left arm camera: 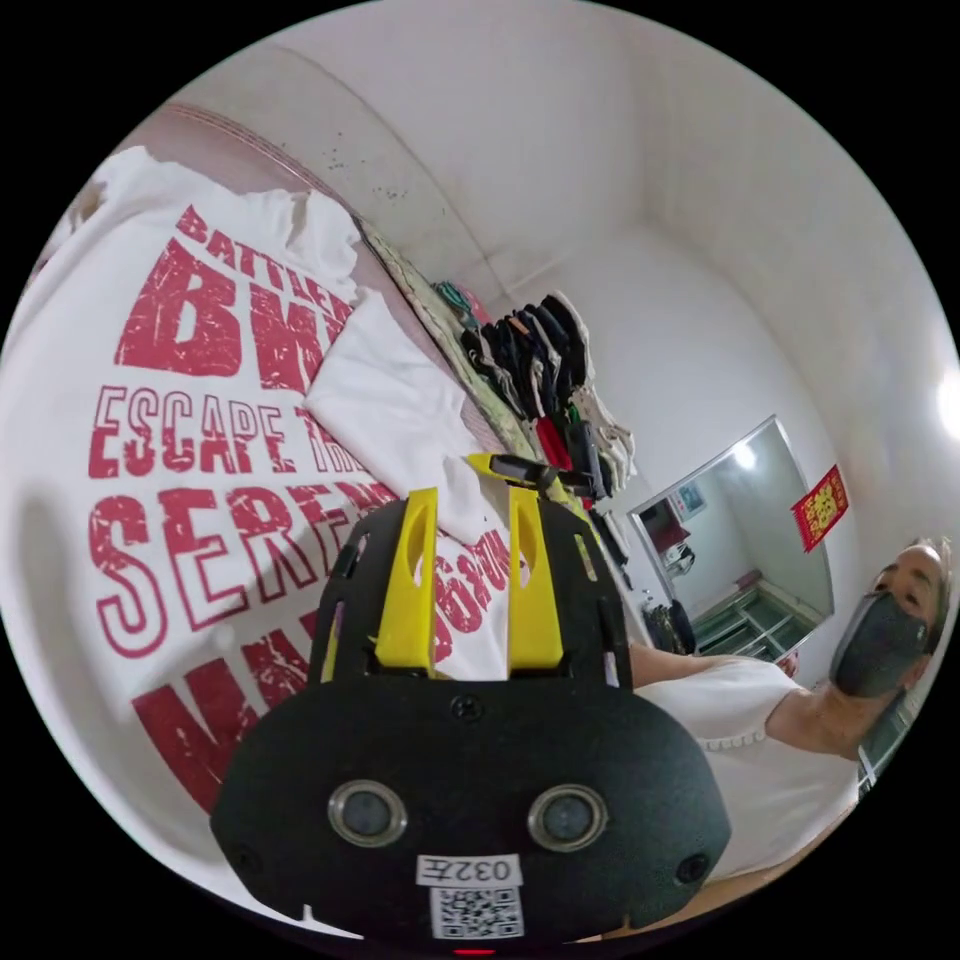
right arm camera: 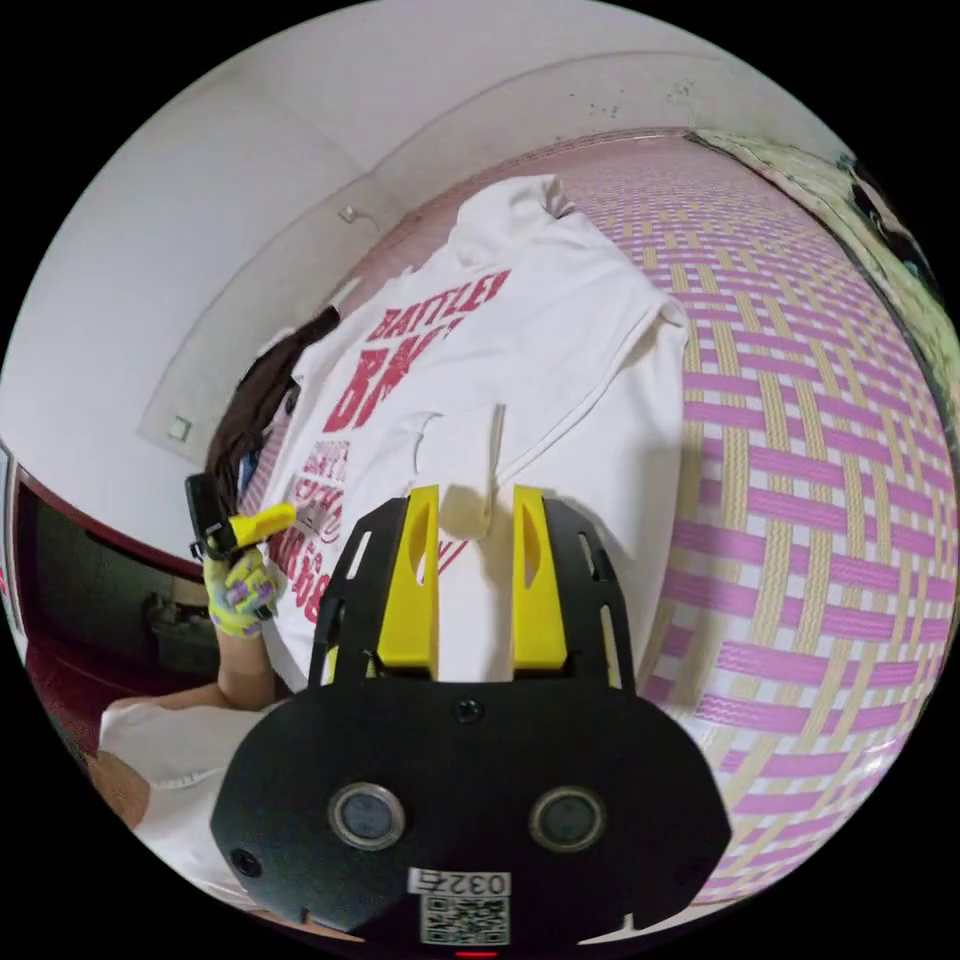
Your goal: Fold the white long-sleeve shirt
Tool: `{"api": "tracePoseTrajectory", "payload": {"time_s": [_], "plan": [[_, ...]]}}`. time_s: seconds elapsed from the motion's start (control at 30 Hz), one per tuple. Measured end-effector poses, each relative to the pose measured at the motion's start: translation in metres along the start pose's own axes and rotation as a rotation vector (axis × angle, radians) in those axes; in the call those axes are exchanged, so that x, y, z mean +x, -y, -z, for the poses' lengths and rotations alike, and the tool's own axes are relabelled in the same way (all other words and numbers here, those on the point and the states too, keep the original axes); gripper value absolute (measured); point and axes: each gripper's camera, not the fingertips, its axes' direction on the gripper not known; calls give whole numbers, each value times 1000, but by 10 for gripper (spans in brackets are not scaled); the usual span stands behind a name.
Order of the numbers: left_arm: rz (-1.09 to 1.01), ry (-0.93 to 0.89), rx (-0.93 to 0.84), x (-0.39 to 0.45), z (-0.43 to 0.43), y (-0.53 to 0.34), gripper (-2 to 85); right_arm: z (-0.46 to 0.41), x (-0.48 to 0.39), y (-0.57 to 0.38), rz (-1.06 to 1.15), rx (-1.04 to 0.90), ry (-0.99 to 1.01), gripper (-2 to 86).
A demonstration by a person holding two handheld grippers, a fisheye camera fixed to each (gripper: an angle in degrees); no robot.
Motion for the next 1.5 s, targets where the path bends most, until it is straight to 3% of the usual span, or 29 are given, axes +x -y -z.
{"api": "tracePoseTrajectory", "payload": {"time_s": [0.23,0.33,0.43,0.5,0.67,0.8,1.03,1.13,1.3,1.4,1.5], "plan": [[-86,69,-13,25,-19,13,69,13,19,-16,-25,47,68,42],[-97,68,-21,29,-27,23,88,40,-7,-32,110,168,74,5],[-45,-44,-15,17,-30,34,112,54,-55,-50,297,242,92,-5],[-6,-176,12,6,-27,41,130,50,-96,-67,456,249,93,-8],[69,-286,51,-14,-15,45,154,18,-163,-99,723,218,56,-9],[90,-214,60,-18,4,30,166,-26,-207,-114,877,157,4,-6],[252,-161,152,-61,39,-13,165,-43,-197,-119,970,1,366,51],[292,-114,84,-72,33,-15,158,-6,-151,-126,888,73,399,50],[278,5,-22,-72,28,-9,68,77,-35,-154,533,259,233,50],[242,-99,-23,-70,32,-5,-7,110,26,-189,279,317,87,56],[152,-257,30,-52,46,20,-15,132,66,-233,66,352,3,64]]}}
